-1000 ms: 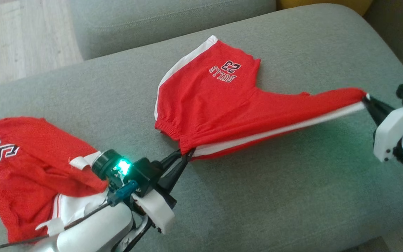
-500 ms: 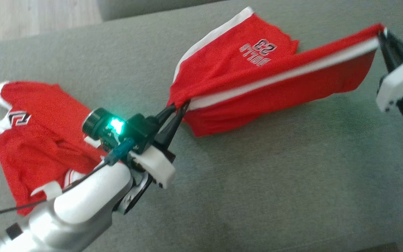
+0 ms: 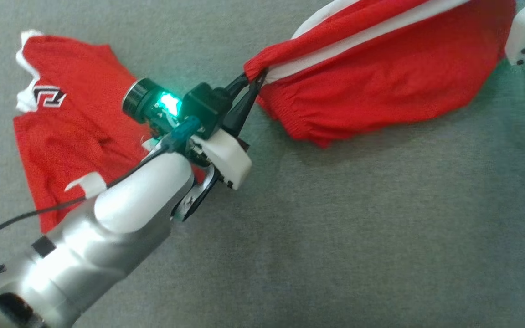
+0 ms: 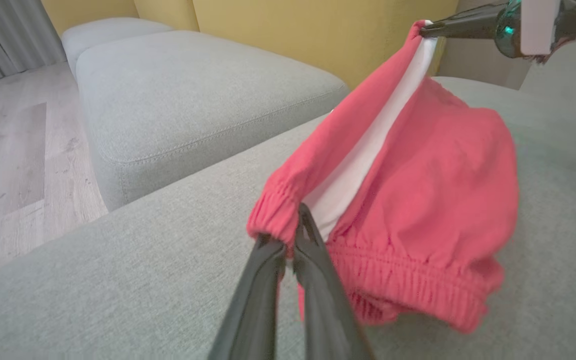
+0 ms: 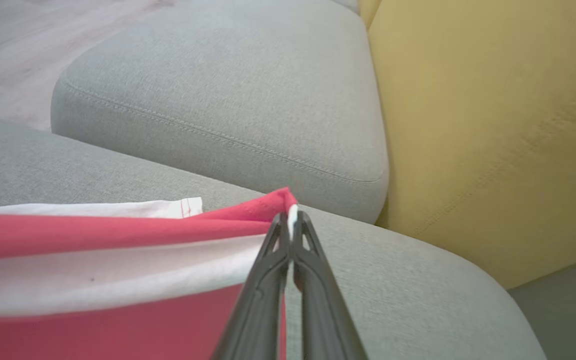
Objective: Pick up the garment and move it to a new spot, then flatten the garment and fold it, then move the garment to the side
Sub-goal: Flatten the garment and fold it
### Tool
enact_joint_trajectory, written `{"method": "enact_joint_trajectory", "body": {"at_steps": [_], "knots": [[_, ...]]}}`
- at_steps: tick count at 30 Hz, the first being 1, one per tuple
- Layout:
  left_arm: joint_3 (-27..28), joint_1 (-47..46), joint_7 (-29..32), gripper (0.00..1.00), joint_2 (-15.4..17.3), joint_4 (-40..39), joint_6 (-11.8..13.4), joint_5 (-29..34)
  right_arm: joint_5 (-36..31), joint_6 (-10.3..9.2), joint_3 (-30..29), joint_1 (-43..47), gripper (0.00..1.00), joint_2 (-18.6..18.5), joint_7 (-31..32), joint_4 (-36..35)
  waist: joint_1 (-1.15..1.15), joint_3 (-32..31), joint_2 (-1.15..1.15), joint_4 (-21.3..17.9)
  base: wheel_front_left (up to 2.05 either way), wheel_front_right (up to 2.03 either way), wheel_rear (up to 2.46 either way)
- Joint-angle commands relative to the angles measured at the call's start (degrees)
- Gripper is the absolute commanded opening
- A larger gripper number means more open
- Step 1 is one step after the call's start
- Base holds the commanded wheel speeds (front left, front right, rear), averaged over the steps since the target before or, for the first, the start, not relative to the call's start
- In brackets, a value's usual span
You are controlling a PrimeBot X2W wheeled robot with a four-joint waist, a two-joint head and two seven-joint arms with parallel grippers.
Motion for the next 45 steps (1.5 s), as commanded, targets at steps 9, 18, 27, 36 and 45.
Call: {"method": "enact_joint_trajectory", "body": {"at_steps": [9, 18, 27, 36, 45], "knots": [[1.27, -5.89, -1.39, 0.0, -2.95, 5.74, -2.1, 1.32, -1.43, -0.05, 1.15, -6.93, 1.0, 1.47, -4.55, 8.66, -0.02, 4.23, 0.0, 3.25, 0.0, 0.0, 0.0], [3.34, -7.21, -4.33, 1.0, -2.67, 9.2, -0.06, 1.27, -2.71, -0.05, -0.2, -10.36, 1.0, 2.08, -8.86, 14.94, -0.02, 3.47, 0.0, 1.94, 0.0, 0.0, 0.0], [7.53, -5.48, -8.93, 1.0, -0.24, 8.14, 4.25, 0.25, 0.29, -0.05, -3.37, -8.67, 1.0, 4.29, -15.6, 16.48, -0.02, -2.0, 0.0, -0.42, 0.0, 0.0, 0.0], [12.79, 1.94, -11.78, 1.0, 4.19, 0.33, 10.13, 2.32, 9.65, -0.05, -3.3, 2.28, 1.0, 7.44, -18.67, 3.81, -0.02, -10.09, 0.0, -3.75, 0.0, 0.0, 0.0], [20.44, 17.95, -11.87, 1.0, 4.9, -7.99, 13.02, 4.89, 12.31, -0.05, -6.89, 24.64, 1.0, 9.08, -18.72, -13.78, -0.02, -16.83, 0.0, -5.14, 0.0, 0.0, 0.0]]}}
